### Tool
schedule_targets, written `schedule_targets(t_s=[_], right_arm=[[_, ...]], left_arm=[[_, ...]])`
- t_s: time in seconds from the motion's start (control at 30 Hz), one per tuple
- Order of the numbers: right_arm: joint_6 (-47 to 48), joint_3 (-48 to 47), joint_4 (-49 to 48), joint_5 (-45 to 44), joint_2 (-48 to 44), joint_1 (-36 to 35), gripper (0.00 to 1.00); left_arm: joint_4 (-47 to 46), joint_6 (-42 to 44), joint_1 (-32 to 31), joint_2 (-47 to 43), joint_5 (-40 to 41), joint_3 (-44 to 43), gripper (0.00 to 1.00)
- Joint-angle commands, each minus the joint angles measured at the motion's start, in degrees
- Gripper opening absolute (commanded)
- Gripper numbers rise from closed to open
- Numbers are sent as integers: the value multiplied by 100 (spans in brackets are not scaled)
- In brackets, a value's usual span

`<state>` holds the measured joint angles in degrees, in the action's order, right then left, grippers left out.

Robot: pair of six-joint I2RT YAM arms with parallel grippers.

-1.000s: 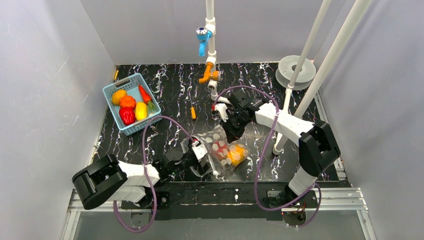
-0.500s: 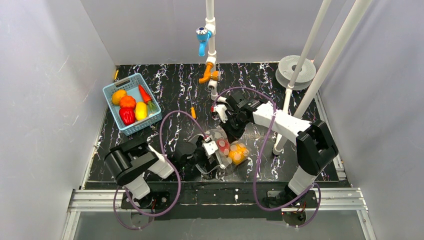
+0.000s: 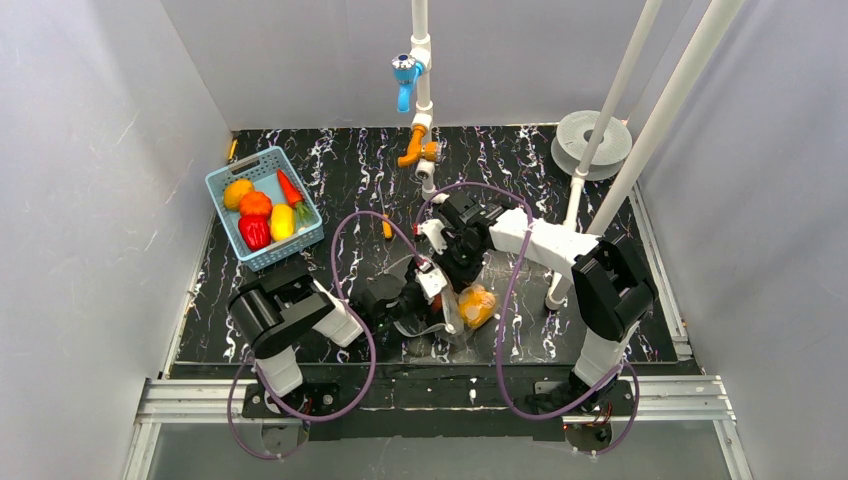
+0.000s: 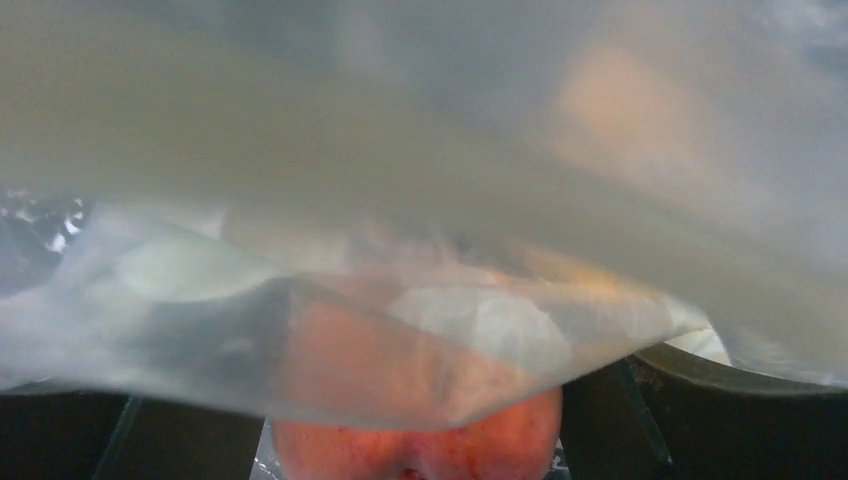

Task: Open the zip-top bag and remove the fake food
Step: Pick up the fake fruit from the zipper food storage bag.

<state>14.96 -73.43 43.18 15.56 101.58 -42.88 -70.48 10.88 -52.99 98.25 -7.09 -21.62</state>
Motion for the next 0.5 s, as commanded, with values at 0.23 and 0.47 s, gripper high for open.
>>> schedule_targets(t_s=[0.23, 0.47], right_arm=[[-3, -194, -38, -175, -120, -45, 1], [24, -180, -43, -199, -177, -45, 1]], left_arm=[[574, 133, 26, -529, 393, 187, 89], [1248, 109, 26, -1393, 471, 388, 65]])
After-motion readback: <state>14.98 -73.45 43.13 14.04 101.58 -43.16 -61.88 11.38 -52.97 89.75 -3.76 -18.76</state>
